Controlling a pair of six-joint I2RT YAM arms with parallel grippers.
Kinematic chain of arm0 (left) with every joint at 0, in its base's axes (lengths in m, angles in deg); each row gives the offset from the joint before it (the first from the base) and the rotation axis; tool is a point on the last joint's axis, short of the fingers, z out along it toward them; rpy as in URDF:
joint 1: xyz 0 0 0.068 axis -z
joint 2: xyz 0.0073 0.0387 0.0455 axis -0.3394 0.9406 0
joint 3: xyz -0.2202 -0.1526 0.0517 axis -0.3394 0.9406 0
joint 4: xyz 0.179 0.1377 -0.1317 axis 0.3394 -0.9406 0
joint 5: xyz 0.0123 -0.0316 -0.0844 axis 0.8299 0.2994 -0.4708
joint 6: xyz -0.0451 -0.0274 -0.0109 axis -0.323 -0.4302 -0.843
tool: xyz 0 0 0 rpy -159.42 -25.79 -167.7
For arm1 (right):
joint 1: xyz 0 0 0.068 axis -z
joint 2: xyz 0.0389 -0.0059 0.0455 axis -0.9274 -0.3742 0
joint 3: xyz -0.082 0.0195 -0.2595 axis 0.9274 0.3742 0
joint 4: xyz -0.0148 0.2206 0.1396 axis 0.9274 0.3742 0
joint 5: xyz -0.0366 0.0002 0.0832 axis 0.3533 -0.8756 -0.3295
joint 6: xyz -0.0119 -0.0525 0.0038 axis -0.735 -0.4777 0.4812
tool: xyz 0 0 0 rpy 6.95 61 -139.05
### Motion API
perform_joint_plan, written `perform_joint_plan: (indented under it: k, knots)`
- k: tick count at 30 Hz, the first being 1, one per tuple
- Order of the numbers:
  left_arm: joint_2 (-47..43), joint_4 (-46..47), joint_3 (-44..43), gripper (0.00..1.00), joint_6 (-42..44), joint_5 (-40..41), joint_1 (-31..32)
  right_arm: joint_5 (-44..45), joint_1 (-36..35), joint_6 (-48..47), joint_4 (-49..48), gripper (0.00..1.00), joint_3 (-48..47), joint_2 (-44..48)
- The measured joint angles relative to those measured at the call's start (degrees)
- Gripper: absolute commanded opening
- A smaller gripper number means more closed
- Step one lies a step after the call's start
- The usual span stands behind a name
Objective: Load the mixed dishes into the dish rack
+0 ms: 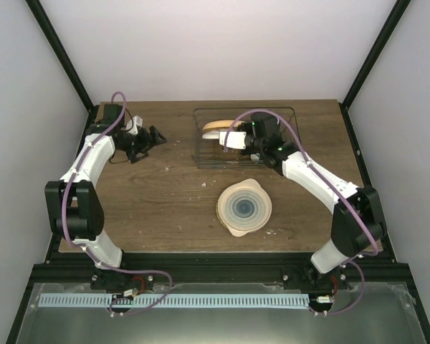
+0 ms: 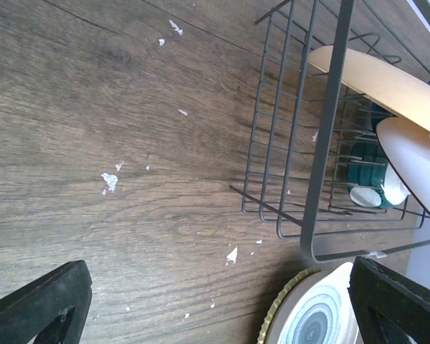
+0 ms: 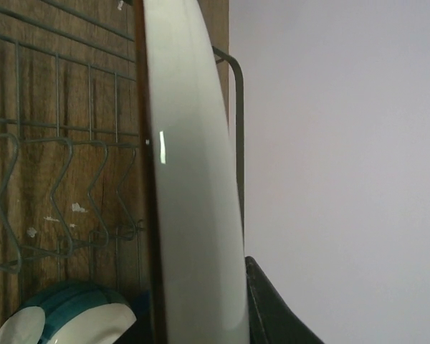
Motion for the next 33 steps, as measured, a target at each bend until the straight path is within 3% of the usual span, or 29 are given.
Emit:
perform_joint_plan:
  k: [20,33]
  knots:
    - [1.2,0.0,-0.1,1.00,0.4,0.0,-0.5,3.1,0.6,-2.0,-6.8,0.01,1.9,-6.6]
    - [2.6,-0.1,-1.6,1.00,0.3,-0.5,-0.7,2.8,1.4,2.9,6.3,0.01,-10.2,-11.8]
